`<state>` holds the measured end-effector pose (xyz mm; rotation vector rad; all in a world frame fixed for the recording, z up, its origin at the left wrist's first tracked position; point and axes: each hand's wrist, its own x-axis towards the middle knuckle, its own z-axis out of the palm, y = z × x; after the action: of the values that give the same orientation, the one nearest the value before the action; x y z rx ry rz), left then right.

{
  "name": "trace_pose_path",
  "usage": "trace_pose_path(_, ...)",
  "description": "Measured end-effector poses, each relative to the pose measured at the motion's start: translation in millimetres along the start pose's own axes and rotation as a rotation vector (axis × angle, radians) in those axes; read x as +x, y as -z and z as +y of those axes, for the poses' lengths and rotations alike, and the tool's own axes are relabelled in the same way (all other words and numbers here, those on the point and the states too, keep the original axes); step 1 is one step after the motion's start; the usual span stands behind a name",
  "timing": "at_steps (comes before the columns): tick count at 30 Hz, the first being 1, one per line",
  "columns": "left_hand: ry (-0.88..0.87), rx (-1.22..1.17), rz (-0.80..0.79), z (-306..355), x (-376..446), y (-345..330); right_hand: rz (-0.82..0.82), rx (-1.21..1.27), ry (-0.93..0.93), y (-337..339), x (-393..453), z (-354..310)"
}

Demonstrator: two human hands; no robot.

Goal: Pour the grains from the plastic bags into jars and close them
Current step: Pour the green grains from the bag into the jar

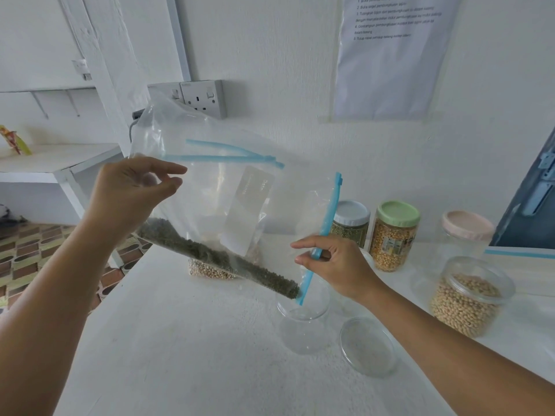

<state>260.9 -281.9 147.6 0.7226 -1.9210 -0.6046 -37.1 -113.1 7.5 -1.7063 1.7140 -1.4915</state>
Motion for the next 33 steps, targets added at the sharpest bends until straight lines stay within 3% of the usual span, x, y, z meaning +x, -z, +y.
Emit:
trace_pose_path(9, -0.099, 0.045, -0.019, 18, 8, -3, -0.002, -0.043, -0.017, 3, -4, 5)
trace_pose_path(21, -0.022, 0.017, -0.01, 4, 7, 4, -0.051, 0.115, -0.059, 4, 0, 2)
trace_pose_path(33, -0.062, -0.012, 0.007, 12, 13, 9, -0.014, 0.101, -0.015, -1, 4, -7)
